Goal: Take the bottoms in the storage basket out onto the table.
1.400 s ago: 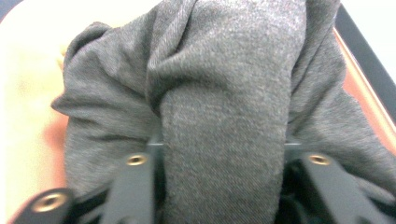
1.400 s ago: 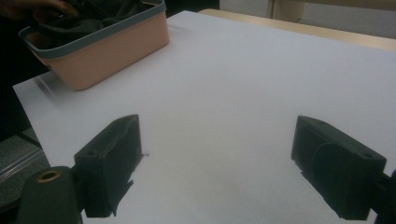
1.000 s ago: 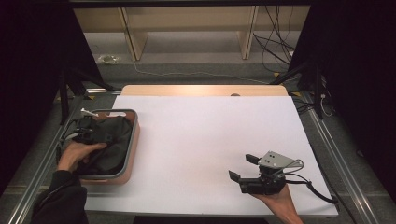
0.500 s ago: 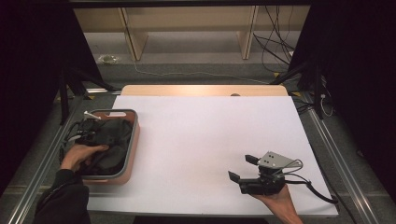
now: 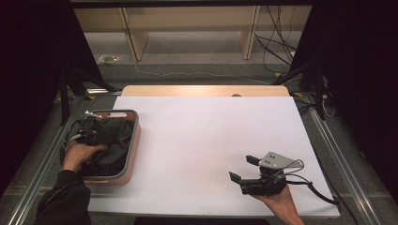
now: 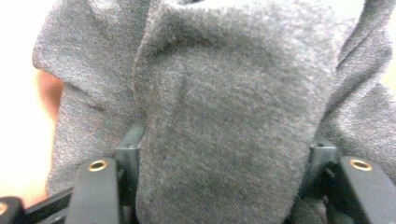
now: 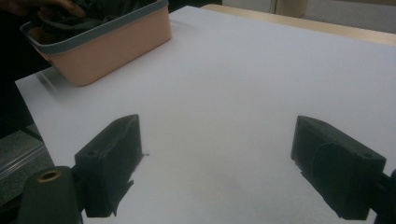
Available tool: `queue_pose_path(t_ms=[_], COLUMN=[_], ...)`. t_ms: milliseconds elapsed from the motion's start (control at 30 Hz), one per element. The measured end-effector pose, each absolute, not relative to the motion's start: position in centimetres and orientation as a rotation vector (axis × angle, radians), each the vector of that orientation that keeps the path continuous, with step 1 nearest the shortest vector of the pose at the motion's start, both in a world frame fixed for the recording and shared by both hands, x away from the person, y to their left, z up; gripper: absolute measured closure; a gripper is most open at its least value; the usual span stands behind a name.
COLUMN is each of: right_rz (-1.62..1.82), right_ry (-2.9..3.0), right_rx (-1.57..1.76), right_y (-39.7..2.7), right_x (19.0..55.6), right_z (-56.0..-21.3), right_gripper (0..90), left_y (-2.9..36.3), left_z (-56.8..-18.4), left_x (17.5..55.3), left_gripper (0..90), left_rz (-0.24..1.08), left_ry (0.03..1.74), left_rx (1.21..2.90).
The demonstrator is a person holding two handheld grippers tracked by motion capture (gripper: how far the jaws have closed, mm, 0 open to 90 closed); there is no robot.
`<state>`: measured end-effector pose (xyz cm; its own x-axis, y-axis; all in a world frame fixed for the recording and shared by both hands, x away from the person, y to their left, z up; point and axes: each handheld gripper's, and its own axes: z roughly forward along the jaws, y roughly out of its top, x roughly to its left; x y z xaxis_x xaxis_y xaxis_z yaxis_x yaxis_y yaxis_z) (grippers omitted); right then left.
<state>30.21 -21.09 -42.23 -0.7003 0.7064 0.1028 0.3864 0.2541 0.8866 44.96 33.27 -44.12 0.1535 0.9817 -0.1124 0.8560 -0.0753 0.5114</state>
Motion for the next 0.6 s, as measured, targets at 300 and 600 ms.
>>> queue_pose_path(t_ms=[300,600], right_rz=[1.423,1.424], right_ry=[2.217,2.213], right_rx=[1.009,1.013], right_y=[-21.1,-21.2], right_x=[30.2,30.3], right_z=[-42.2,-42.1], right_gripper=[17.4,17.7], left_y=[33.1,34.4], left_z=[-43.6,-42.8], left_x=[44.7,44.4], left_gripper=[59.1,67.2], left_rz=[0.41,0.371], left_ry=[1.668,1.626], left_rx=[1.991,1.849])
